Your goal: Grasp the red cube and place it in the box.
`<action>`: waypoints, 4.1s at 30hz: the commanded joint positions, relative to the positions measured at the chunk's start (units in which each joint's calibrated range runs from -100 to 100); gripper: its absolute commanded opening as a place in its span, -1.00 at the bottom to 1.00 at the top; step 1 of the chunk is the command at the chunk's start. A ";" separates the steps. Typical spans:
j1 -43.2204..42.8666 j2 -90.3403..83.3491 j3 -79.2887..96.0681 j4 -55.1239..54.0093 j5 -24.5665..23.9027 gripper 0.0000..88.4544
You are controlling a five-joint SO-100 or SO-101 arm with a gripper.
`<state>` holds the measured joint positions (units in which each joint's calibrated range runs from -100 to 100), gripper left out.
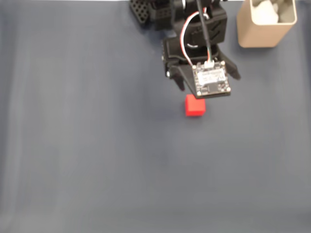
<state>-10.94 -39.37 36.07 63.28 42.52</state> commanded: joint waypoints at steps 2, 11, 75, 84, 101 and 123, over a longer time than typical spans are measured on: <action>0.96 2.54 -1.06 -3.17 -0.34 0.08; 1.53 6.70 -0.51 -5.79 -0.24 0.09; -0.25 8.77 18.90 -27.54 -2.54 0.11; -0.60 9.64 18.90 -28.94 -2.59 0.11; -2.23 9.99 18.26 -29.02 -2.74 0.11; -3.30 10.68 16.71 -28.94 -2.88 0.03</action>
<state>-13.79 -28.58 55.37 34.69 39.73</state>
